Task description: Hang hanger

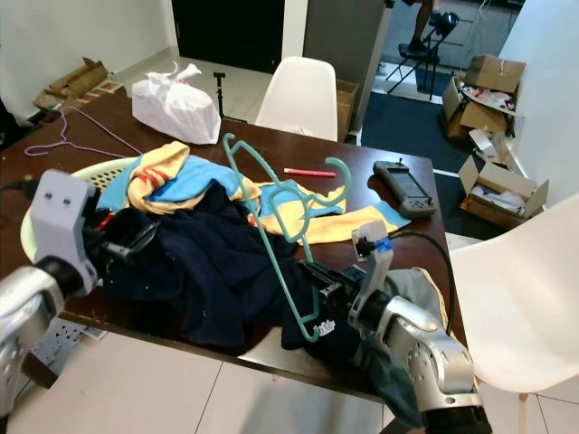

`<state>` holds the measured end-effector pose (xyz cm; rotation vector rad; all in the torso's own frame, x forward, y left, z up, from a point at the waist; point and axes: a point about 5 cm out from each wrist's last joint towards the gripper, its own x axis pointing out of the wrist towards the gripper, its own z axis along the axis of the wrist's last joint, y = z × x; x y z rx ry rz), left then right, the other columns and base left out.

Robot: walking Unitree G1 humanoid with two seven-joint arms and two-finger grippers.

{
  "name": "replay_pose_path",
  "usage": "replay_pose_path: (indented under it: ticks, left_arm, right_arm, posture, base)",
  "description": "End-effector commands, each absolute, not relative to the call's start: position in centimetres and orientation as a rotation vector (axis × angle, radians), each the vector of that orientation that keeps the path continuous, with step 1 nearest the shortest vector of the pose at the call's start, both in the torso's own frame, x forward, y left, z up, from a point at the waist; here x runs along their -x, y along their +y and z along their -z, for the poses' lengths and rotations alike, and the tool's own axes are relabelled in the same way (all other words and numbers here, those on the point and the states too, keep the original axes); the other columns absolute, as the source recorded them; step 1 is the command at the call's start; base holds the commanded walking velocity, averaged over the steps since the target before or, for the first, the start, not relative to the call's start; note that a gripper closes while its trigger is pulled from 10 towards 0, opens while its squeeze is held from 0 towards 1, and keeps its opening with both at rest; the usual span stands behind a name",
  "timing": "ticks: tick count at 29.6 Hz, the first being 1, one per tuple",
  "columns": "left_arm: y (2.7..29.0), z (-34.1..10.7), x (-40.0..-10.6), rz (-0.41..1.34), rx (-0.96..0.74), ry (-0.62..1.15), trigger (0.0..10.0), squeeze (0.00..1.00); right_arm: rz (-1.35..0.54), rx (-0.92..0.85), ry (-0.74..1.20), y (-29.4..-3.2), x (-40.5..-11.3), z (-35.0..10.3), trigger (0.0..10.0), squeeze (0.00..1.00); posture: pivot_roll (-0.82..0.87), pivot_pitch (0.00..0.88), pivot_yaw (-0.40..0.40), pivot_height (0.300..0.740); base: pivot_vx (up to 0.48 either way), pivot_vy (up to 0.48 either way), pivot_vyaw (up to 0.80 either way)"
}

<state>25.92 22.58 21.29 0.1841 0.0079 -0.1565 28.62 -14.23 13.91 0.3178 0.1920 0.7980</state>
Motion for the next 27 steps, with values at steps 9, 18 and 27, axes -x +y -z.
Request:
replay_pose_path:
  ticks: [9,18,27]
  left_arm:
    - [24.0,-20.2,-24.2,0.028,-0.174,0.057,10.0,0.0]
    - [25.6,-20.4,-24.5,-0.07,-0.16,0.05,10.0,0.0]
    - [25.7,-20.1,-25.3,-0.058,-0.131,0.049,10.0,0.0]
  right_arm:
    - [-0.808,-0.319,0.195,-14.2,-29.0,-13.9,10.0,0.0]
    - [-0.813,-0.326,0.202,-14.0,-28.9,-13.7,10.0,0.0]
    - [-0.81,-0.328,0.203,-13.9,-28.8,-13.6,10.0,0.0]
  posture:
    - [0.11,0.045,-0.131,0.74]
    - [0.12,0.039,-0.126,0.74]
    - [0.11,0.039,-0.124,0.74]
  base:
    - [0.0,0.0,0.0]
    - [0.0,0.0,0.0]
    - [0.0,0.0,0.0]
